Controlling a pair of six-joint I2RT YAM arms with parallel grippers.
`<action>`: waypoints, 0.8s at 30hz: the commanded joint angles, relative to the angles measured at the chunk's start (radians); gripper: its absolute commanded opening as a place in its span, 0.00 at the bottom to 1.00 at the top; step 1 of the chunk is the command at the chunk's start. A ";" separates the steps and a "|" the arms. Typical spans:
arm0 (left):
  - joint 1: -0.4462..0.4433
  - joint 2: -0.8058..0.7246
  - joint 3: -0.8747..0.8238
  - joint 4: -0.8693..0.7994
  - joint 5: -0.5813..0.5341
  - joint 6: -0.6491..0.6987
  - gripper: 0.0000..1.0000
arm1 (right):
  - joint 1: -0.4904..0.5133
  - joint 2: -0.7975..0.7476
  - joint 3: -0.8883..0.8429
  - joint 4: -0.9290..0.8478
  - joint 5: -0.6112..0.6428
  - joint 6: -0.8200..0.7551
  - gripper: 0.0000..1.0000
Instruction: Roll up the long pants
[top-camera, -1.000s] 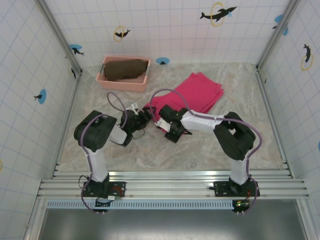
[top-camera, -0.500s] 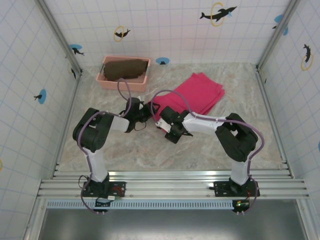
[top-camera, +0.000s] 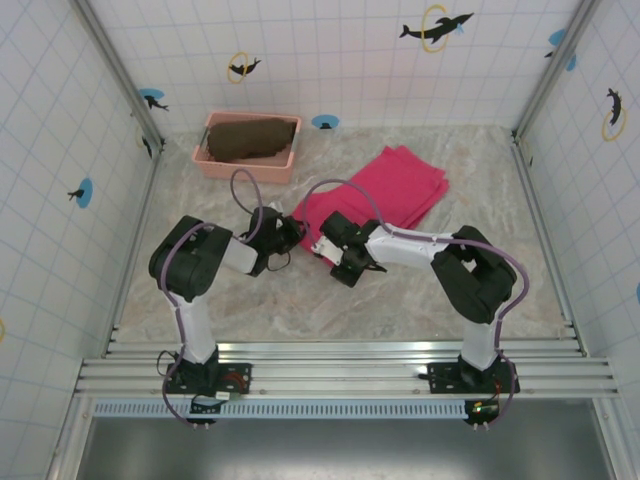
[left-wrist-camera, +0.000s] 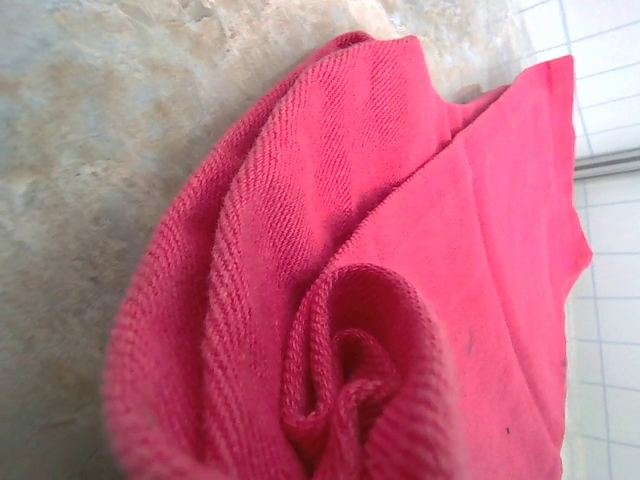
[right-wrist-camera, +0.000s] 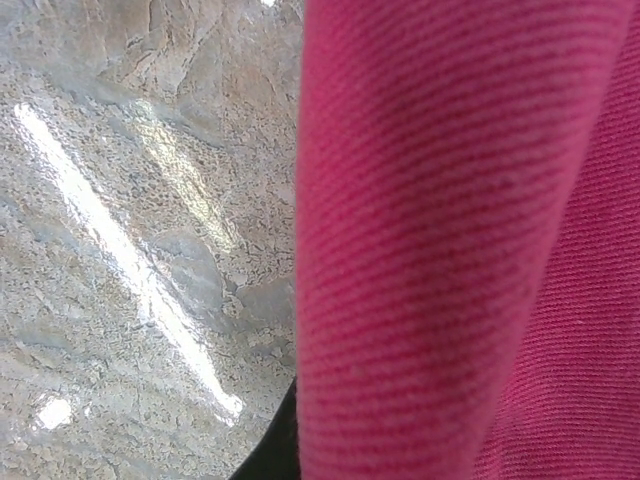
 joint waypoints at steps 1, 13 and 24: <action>0.004 0.007 -0.010 -0.533 -0.087 0.079 0.00 | -0.015 -0.006 -0.035 -0.071 -0.026 -0.026 0.00; 0.001 -0.021 0.306 -1.236 -0.162 0.143 0.00 | 0.013 -0.241 0.001 -0.126 0.104 0.028 0.74; -0.058 0.229 0.812 -1.800 -0.218 0.179 0.00 | 0.250 -0.184 0.094 -0.112 0.354 0.073 0.99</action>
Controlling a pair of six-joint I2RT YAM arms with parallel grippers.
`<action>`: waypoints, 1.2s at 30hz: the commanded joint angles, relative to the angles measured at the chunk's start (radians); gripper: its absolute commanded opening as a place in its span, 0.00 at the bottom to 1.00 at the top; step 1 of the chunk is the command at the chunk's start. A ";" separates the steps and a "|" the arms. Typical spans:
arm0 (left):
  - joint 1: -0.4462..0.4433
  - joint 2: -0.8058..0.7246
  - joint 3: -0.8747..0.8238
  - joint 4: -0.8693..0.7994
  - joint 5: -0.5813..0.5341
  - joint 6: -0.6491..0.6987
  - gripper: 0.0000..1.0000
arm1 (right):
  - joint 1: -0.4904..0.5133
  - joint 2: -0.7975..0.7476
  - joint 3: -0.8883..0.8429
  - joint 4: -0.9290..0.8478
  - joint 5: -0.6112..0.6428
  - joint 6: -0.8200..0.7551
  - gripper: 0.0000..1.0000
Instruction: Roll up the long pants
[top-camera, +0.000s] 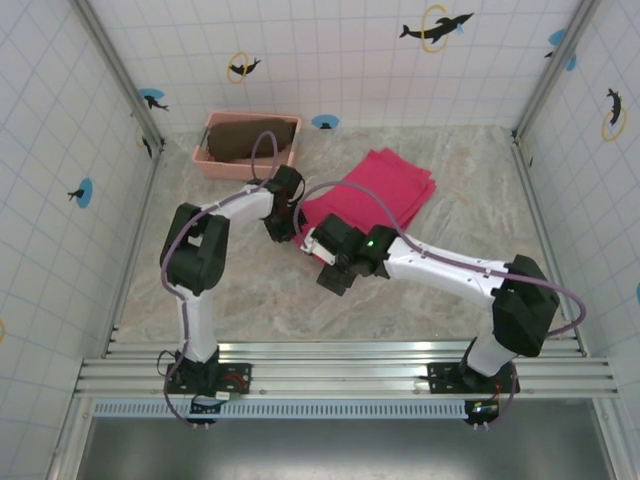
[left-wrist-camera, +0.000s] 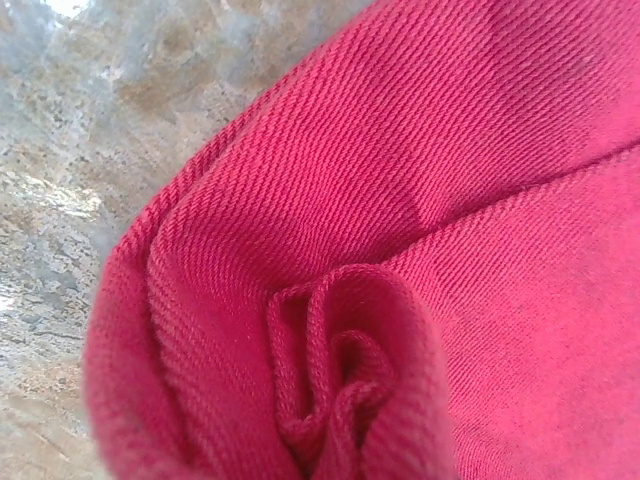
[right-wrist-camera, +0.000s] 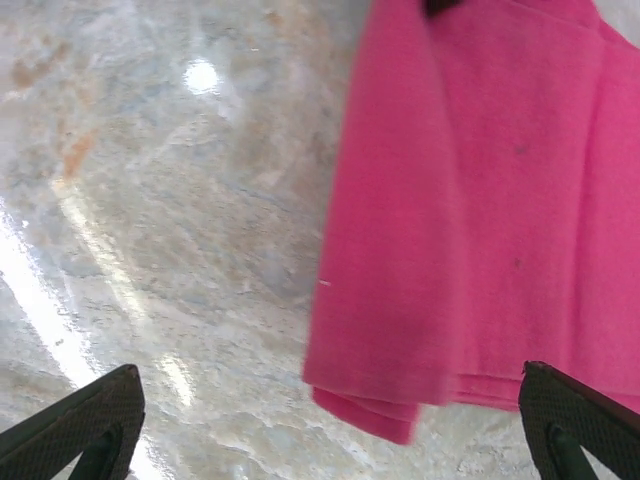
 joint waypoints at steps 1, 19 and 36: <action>-0.019 0.127 0.079 -0.388 -0.051 0.044 0.00 | 0.067 0.107 0.046 0.011 0.144 0.039 0.99; -0.020 0.216 0.216 -0.555 -0.114 0.078 0.00 | 0.185 0.415 0.172 -0.065 0.755 0.118 0.99; -0.019 0.249 0.273 -0.579 -0.124 0.063 0.00 | 0.261 0.527 0.089 -0.065 0.689 0.251 0.99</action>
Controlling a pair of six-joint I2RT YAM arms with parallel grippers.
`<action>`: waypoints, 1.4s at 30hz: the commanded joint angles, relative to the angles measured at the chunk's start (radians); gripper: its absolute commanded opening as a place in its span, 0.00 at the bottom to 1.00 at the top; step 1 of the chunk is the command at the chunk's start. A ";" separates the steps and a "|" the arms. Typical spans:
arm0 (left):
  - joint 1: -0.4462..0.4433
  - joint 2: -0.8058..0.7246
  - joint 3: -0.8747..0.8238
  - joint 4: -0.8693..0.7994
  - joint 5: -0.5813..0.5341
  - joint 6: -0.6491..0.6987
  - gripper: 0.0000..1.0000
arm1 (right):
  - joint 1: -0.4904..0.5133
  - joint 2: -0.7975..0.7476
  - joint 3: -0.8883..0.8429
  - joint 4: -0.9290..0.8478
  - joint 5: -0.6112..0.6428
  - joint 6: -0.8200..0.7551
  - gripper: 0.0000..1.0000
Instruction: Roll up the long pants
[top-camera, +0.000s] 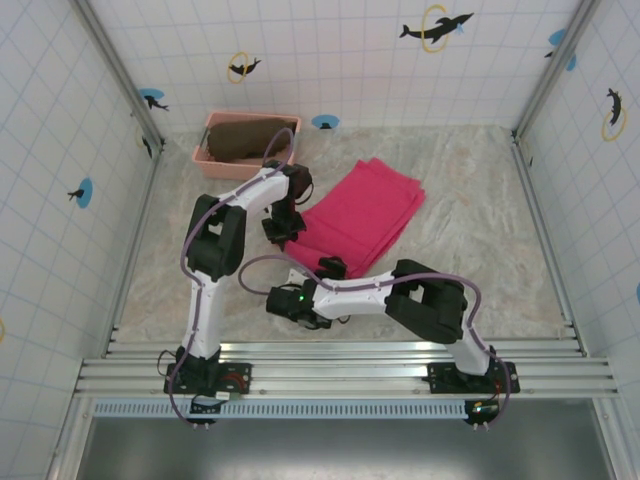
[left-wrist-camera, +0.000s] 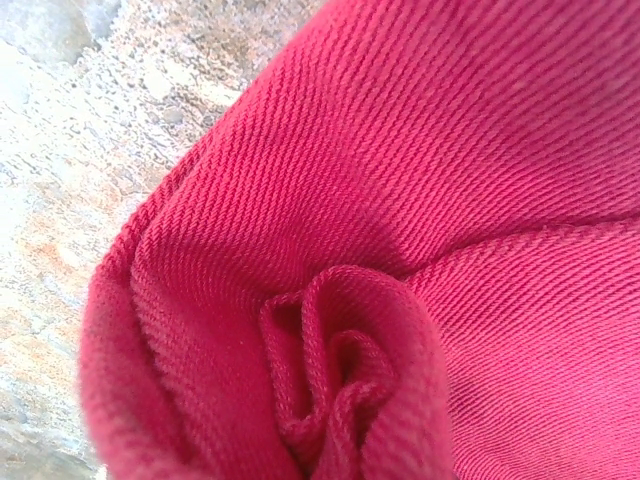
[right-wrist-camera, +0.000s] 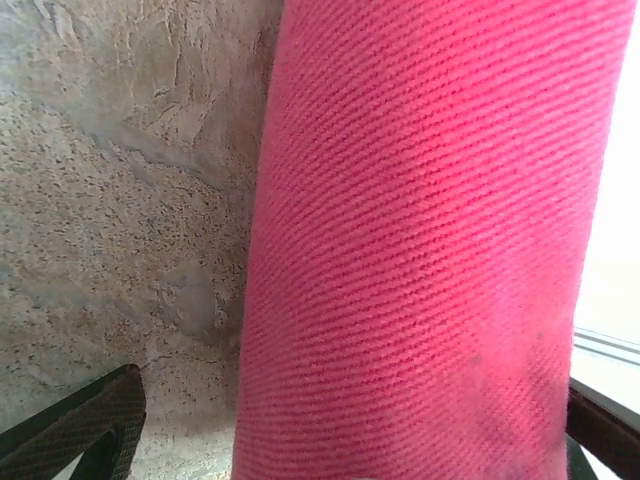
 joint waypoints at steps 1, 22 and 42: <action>-0.003 0.073 -0.017 -0.067 -0.036 0.014 0.00 | 0.013 0.085 0.011 -0.016 -0.026 0.046 0.99; -0.004 0.055 0.004 -0.099 -0.060 -0.001 0.00 | 0.033 0.241 0.092 -0.081 0.065 0.125 0.08; 0.082 -0.525 -0.372 0.444 -0.130 0.204 0.97 | -0.163 -0.039 -0.125 0.147 -0.597 -0.036 0.00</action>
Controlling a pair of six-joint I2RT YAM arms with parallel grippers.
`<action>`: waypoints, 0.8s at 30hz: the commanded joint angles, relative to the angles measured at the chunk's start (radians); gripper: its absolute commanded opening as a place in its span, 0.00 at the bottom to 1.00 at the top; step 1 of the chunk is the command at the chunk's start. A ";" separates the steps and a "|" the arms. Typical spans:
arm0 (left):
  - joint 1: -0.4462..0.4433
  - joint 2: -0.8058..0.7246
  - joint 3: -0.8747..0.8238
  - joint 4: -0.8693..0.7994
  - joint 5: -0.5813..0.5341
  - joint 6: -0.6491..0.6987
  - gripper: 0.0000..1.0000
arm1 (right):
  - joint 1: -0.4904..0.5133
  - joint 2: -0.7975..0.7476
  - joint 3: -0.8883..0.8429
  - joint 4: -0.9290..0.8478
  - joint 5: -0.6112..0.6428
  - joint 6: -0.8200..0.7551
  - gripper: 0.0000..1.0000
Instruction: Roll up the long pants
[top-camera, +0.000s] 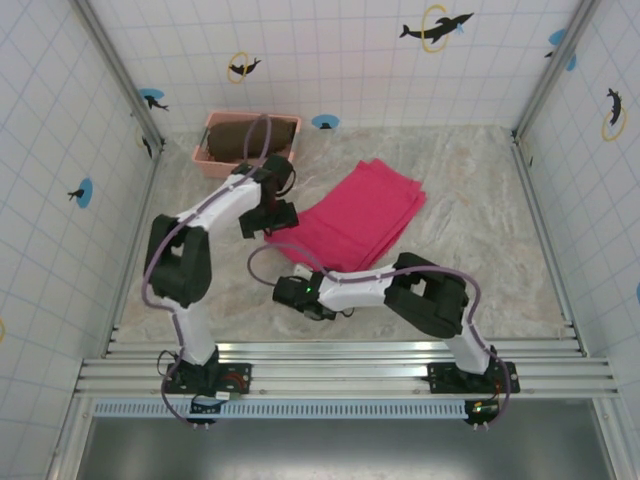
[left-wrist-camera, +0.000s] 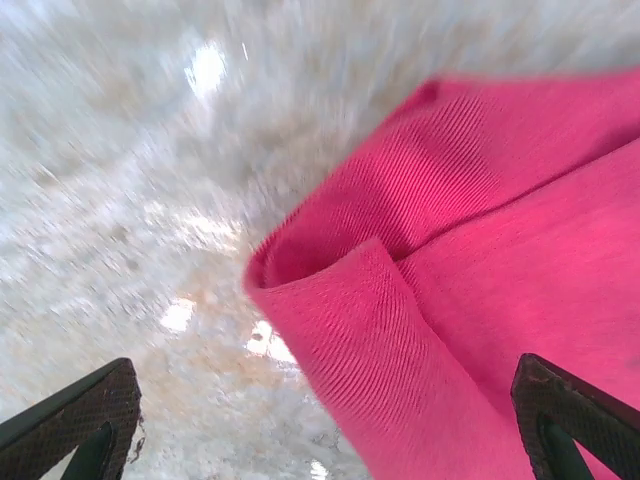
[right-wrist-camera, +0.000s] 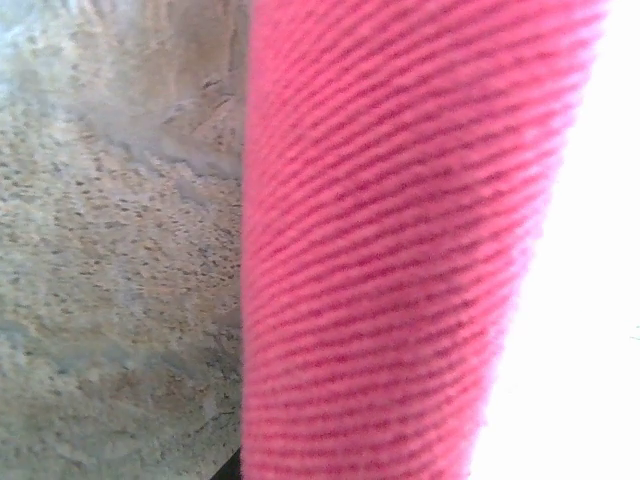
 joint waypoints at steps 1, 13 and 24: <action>0.035 -0.161 -0.121 0.186 -0.011 0.048 0.98 | -0.093 -0.028 -0.071 0.036 -0.427 -0.048 0.00; 0.037 -0.385 -0.587 0.700 0.210 -0.105 0.98 | -0.319 -0.057 -0.089 0.003 -0.784 -0.146 0.00; 0.037 -0.251 -0.826 1.251 0.322 -0.367 0.97 | -0.333 -0.064 -0.128 0.043 -0.819 -0.137 0.00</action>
